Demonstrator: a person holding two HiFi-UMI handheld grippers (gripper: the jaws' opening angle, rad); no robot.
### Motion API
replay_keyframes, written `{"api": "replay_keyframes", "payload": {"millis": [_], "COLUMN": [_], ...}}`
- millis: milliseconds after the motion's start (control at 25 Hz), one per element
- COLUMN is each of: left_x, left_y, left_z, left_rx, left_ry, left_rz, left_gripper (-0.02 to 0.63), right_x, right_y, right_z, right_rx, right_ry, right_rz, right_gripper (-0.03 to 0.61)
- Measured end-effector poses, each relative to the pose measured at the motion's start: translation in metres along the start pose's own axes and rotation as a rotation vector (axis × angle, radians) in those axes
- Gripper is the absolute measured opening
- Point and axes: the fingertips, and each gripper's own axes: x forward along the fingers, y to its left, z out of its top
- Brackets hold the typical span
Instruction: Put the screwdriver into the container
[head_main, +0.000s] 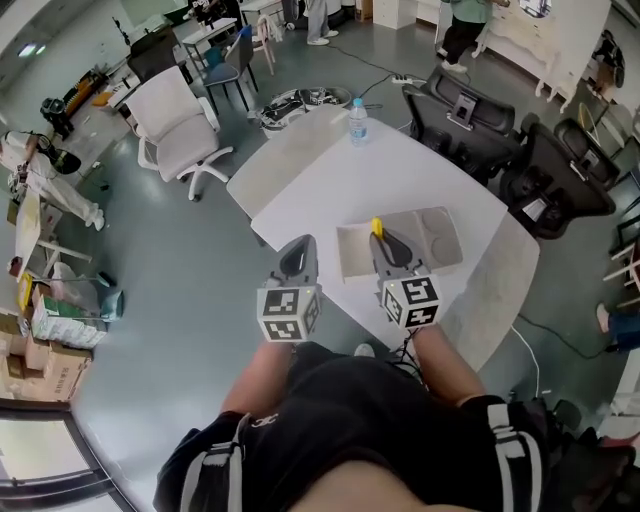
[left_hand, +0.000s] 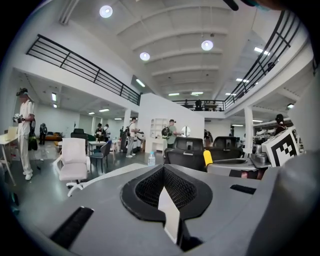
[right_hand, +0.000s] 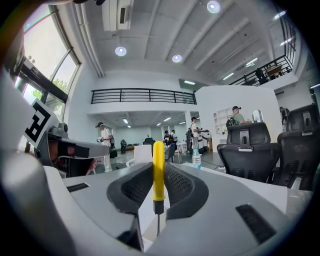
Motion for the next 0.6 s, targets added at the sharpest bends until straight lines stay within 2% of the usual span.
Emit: {"api": "replay_keyframes", "payload": {"millis": [160,400,600], "left_x": [0.023,0.056,0.074], "left_y": [0.012,0.024,0.034], "left_z": [-0.004,0.009,0.009], "left_rx": [-0.005,0.031,0.032], "left_ry": [0.017,0.000,0.010], "left_rz": [-0.043,-0.163,-0.244], "left_gripper": [0.003,0.003,0.003], "right_x": [0.018,0.044,0.055], "right_y": [-0.006,-0.020,-0.021], "right_z": [-0.012,-0.030,-0.049], "right_rx": [0.007,0.053,0.062], "right_ry": [0.041,0.097,0.155], "right_rz": [-0.038,-0.156,-0.221], "right_gripper": [0.064,0.065,0.064]}}
